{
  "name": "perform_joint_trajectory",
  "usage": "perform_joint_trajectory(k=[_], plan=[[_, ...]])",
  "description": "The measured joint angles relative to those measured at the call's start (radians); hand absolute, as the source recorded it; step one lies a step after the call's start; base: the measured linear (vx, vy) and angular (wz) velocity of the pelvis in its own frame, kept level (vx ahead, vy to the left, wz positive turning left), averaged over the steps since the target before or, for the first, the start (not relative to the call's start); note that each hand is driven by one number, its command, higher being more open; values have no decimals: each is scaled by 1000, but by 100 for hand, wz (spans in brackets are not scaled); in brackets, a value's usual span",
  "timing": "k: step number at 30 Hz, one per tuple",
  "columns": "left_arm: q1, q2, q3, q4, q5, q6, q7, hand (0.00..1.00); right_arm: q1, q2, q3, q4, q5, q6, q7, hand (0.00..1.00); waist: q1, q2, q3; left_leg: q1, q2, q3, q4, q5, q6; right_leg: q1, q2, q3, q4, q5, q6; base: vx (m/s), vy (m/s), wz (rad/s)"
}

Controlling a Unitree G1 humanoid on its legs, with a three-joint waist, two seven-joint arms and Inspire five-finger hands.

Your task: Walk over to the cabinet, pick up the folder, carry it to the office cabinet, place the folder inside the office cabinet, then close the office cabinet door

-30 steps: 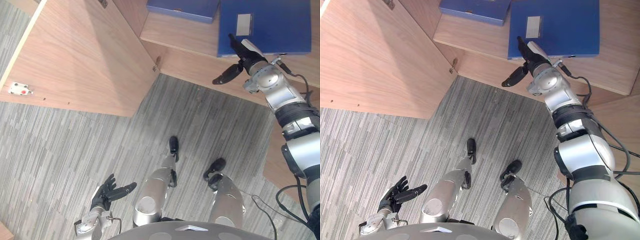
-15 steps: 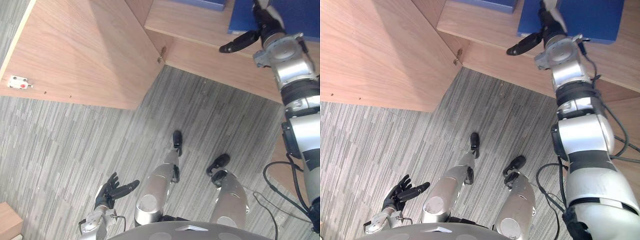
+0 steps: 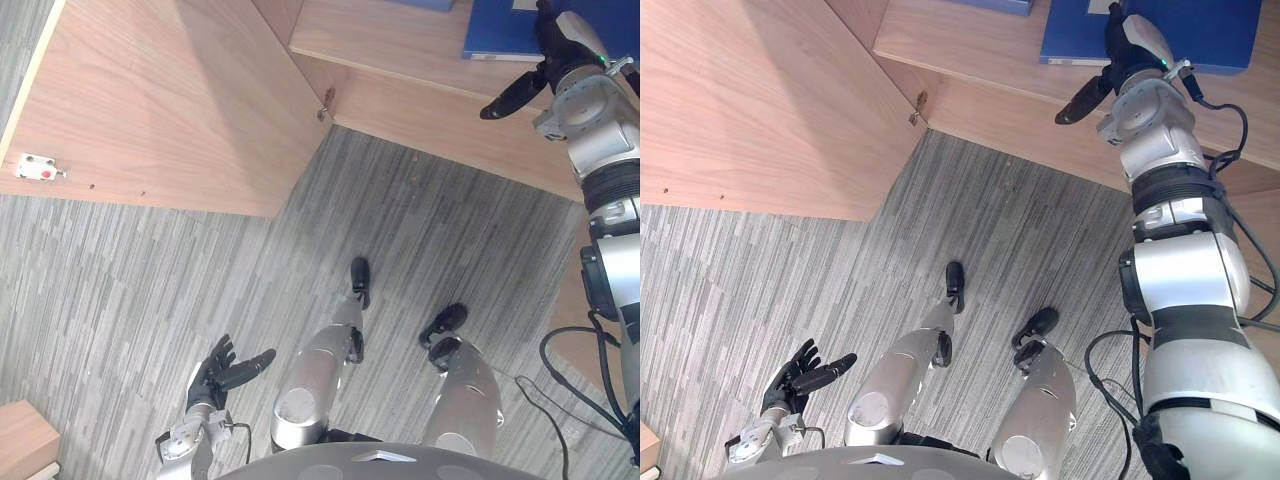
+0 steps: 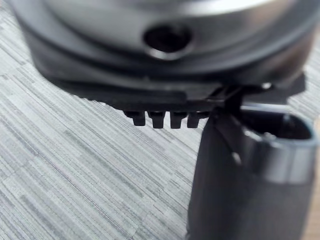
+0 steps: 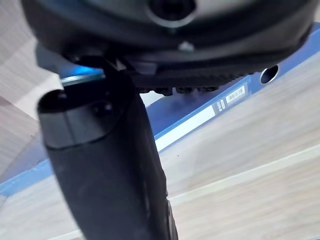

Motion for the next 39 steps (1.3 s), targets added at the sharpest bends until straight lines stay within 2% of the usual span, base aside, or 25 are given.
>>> perform_joint_trajectory(k=[4, 6, 7, 8, 13, 15, 18, 21, 23, 26, 32, 39], plan=[[0, -17, -4, 0, 0, -15, 23, 100, 125, -1, -56, -219, -161, 20, -94, 100, -5, 0, 0, 1, 0, 4, 0, 0, 0, -2, 3, 9, -4, 2, 2, -7, -21, -3], [0, -20, -23, 1, 3, -22, 62, 100, 213, 0, -108, -363, -356, 61, -269, 100, -6, 1, 1, 2, 1, 4, 0, 0, 0, -3, 7, 14, -9, 7, 6, -7, -35, -6], [0, -20, -30, 3, 3, -25, 72, 100, 214, 0, -119, -376, -395, 74, -302, 100, -7, 4, 2, 2, 2, 4, 0, 0, 0, -1, 10, 15, -14, 12, 6, -27, -28, -10], [1, -18, -41, 5, 3, -37, 81, 100, 213, 0, -174, -415, -461, 112, -375, 100, -10, 7, 4, 5, 3, 4, 0, 0, 0, 2, 16, 19, -27, 21, 7, -23, -16, -11], [0, -9, -60, 38, 3, -48, 83, 100, 235, -1, -217, -477, -470, 135, -500, 100, -31, 9, 4, 19, 3, 7, 0, 0, 1, 17, 29, 33, -53, 41, 10, -29, -10, -9], [1, 0, -81, 51, 3, -55, 83, 100, 277, 0, -210, -505, -470, 135, -511, 100, -29, 9, 4, 28, 3, 9, 0, -1, 1, 20, 30, 44, -53, 42, 10, -45, -22, -13], [1, 0, -83, 67, 3, -55, 82, 100, 330, 0, -144, -511, -469, 113, -506, 100, -30, 9, 5, 35, 6, 15, 0, -1, 1, 18, 32, 55, -51, 42, 9, -51, -27, -10], [1, 0, -84, 80, 3, -55, 82, 100, 376, 0, -72, -511, -460, 45, -441, 100, -31, 9, 5, 37, 10, 18, 0, -1, 1, 15, 33, 60, -47, 41, 8, -38, -32, -5], [2, 0, -89, 83, 1, -55, 81, 100, 386, 0, -16, -509, -384, -20, -375, 100, -27, 9, 5, 36, 10, 28, 0, -1, 1, 2, 32, 72, -32, 41, 8, -22, -37, -10], [3, 1, -91, 82, 1, -55, 79, 100, 385, 0, 44, -499, -233, -80, -281, 100, -27, 8, 6, 37, 10, 31, 0, 0, 1, -1, 30, 75, -23, 40, 6, -14, -35, -3], [3, 1, -89, 83, 3, -56, 74, 100, 361, 0, 112, -436, -95, -93, -145, 100, -30, 1, 11, 37, 3, 36, 0, 4, 7, -14, 12, 83, 4, 32, 2, -7, -8, 1], [3, 1, -86, 83, 12, -54, 72, 100, 339, 10, 136, -383, -95, -93, -97, 100, -30, -7, 17, 38, 3, 38, 0, 7, 10, -15, 10, 83, 10, 31, 1, -5, -3, 0]])
